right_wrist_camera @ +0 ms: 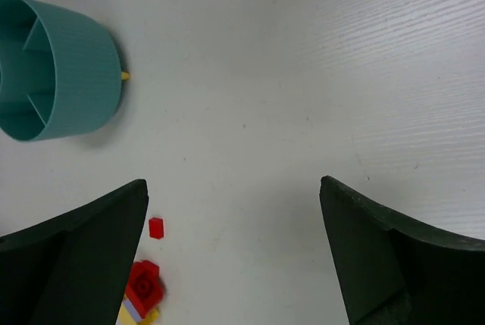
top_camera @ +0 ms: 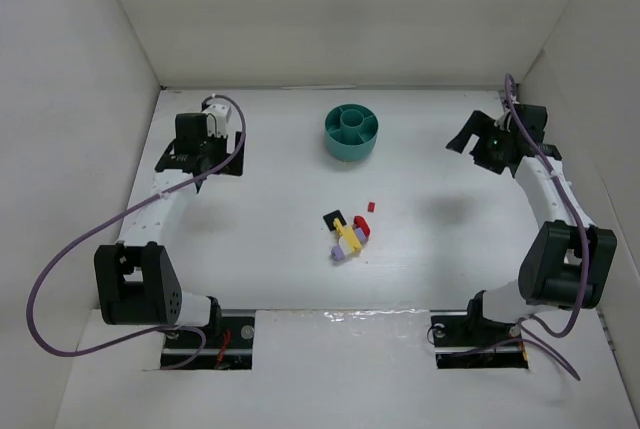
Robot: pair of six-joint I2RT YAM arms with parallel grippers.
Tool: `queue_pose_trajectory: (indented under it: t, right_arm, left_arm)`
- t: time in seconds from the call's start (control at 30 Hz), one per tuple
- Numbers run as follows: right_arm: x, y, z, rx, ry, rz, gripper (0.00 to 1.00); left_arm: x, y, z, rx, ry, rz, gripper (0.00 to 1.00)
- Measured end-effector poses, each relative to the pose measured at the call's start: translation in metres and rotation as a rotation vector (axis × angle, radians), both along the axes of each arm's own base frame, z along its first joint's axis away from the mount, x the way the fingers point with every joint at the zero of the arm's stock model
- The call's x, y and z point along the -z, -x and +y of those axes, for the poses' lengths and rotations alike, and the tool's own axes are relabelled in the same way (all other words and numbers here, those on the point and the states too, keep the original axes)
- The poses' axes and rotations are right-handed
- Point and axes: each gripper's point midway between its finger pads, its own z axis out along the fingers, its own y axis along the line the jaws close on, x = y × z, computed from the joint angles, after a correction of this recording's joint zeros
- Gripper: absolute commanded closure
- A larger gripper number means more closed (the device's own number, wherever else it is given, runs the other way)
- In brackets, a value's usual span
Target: Sort the legos into containers by color
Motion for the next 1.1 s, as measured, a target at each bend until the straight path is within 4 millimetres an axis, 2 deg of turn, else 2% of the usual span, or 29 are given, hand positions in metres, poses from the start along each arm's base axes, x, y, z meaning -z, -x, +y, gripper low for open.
queue_pose_trajectory:
  t: [0.13, 0.27, 0.43, 0.57, 0.63, 0.77, 0.83, 0.9, 1.03, 1.07, 1.1]
  right_arm:
    - [0.010, 0.015, 0.008, -0.077, 0.005, 0.056, 0.05]
    - [0.020, 0.035, 0.029, -0.196, -0.001, 0.127, 0.17]
    - [0.028, 0.049, 0.082, -0.401, 0.052, 0.140, 0.39]
    - [0.037, 0.072, 0.129, -0.698, 0.167, 0.101, 0.48]
    - [0.042, 0.086, 0.143, -0.842, 0.207, 0.083, 0.48]
    - [0.054, 0.098, 0.149, -1.041, 0.276, 0.082, 0.48]
    - [0.063, 0.096, 0.154, -1.123, 0.298, 0.101, 0.45]
    - [0.075, 0.093, 0.163, -1.190, 0.312, 0.126, 0.36]
    - [0.097, 0.093, 0.181, -1.246, 0.359, 0.178, 0.31]
    - [0.101, 0.093, 0.183, -1.250, 0.373, 0.186, 0.29]
    - [0.103, 0.093, 0.187, -1.250, 0.385, 0.187, 0.08]
  left_arm:
    - [0.000, 0.005, -0.008, 0.067, 0.007, 0.003, 0.00]
    - [-0.006, 0.030, -0.030, 0.209, 0.042, -0.029, 0.00]
    - [-0.027, 0.044, -0.059, 0.351, 0.044, -0.097, 0.00]
    - [-0.026, 0.050, -0.065, 0.417, 0.032, -0.096, 0.00]
    - [-0.024, 0.056, -0.066, 0.443, 0.026, -0.089, 0.00]
    - [-0.026, 0.061, -0.068, 0.480, 0.021, -0.097, 0.00]
    - [-0.027, 0.062, -0.069, 0.491, 0.016, -0.099, 0.00]
    - [-0.026, 0.063, -0.069, 0.498, 0.010, -0.098, 0.00]
    - [-0.025, 0.064, -0.068, 0.506, 0.000, -0.095, 0.00]
    - [-0.025, 0.064, -0.068, 0.506, -0.002, -0.095, 0.00]
    - [-0.026, 0.064, -0.068, 0.508, -0.004, -0.096, 0.00]
